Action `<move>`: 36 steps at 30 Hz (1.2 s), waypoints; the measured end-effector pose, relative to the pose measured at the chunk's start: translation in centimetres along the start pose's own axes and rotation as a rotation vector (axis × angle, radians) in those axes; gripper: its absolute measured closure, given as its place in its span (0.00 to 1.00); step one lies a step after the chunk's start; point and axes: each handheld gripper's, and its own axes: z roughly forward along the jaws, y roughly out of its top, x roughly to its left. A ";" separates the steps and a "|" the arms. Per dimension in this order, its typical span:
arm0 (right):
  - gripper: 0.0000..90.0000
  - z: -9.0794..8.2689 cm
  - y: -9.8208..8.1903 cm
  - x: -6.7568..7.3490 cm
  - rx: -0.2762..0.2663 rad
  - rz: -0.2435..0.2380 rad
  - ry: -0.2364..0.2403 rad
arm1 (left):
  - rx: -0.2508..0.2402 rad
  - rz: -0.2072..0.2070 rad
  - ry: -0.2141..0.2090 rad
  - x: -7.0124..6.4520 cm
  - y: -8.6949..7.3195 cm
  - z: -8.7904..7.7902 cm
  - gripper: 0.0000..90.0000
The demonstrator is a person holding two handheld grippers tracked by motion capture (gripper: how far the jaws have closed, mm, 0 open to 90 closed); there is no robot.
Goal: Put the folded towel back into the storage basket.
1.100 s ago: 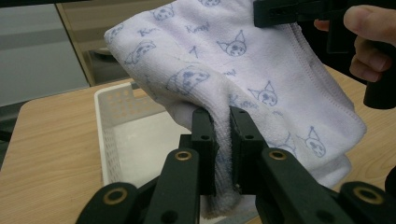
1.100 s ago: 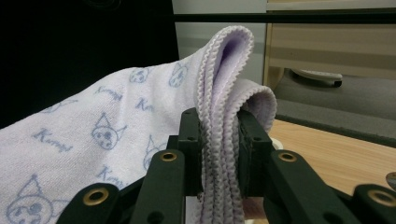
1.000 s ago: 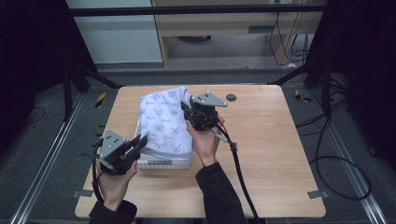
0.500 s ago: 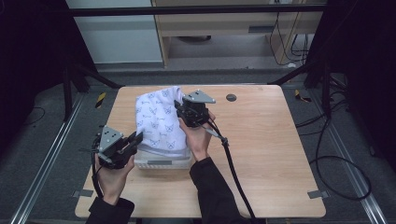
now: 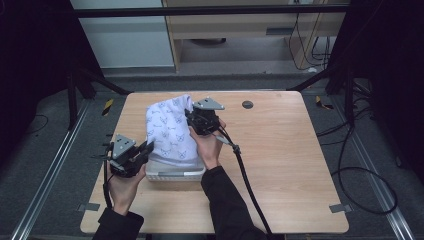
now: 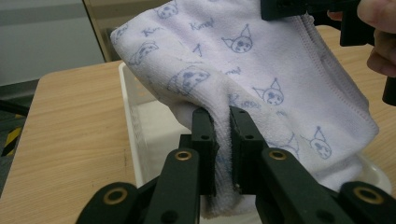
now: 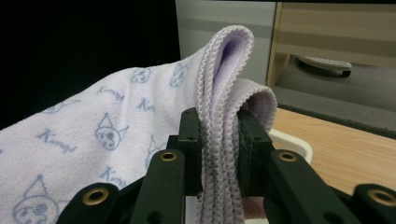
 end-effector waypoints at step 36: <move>0.83 3.9 -5.3 -1.2 0.123 0.046 -0.013 | 0.154 -0.001 0.028 1.0 -3.2 4.1 0.90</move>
